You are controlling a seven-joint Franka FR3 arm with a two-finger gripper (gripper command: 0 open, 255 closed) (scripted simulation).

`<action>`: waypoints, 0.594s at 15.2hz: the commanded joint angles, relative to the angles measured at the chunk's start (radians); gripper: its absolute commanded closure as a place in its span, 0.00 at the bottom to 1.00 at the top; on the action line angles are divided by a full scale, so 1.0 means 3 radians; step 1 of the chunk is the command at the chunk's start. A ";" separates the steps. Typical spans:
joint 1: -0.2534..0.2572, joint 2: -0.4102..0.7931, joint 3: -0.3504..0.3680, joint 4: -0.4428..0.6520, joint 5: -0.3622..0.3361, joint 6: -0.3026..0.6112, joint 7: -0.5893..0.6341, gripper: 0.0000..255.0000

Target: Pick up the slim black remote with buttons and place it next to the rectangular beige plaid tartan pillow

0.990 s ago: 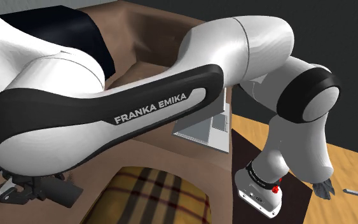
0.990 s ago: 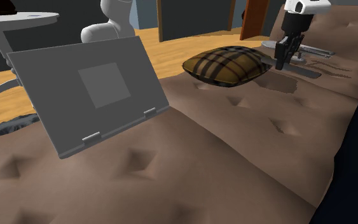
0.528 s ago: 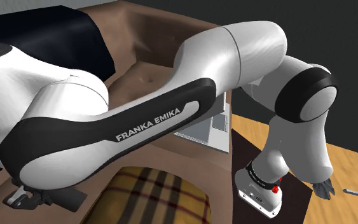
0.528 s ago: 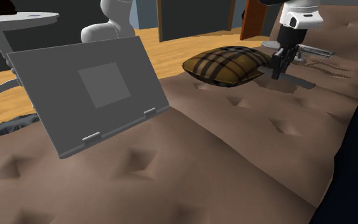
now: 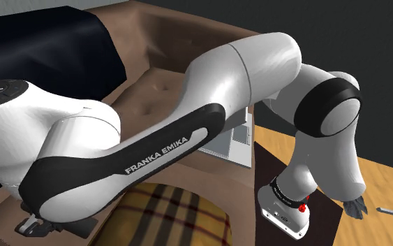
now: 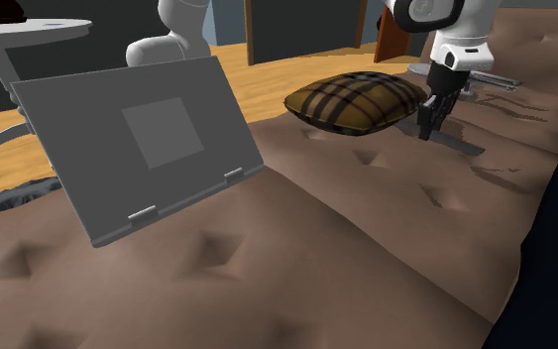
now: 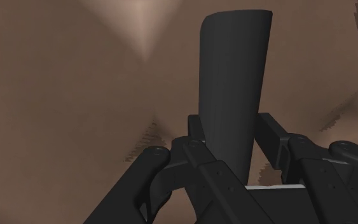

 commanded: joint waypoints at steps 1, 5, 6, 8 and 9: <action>-0.0005 0.0019 -0.0006 -0.0072 -0.0007 0.0093 0.0000 1.00; -0.0001 0.0087 -0.0020 -0.0146 -0.0028 0.0233 0.0005 1.00; 0.0000 0.0103 -0.0024 -0.0161 -0.0033 0.0264 0.0007 1.00; 0.0000 0.0103 -0.0024 -0.0161 -0.0033 0.0264 0.0007 1.00; 0.0000 0.0103 -0.0024 -0.0161 -0.0033 0.0264 0.0007 1.00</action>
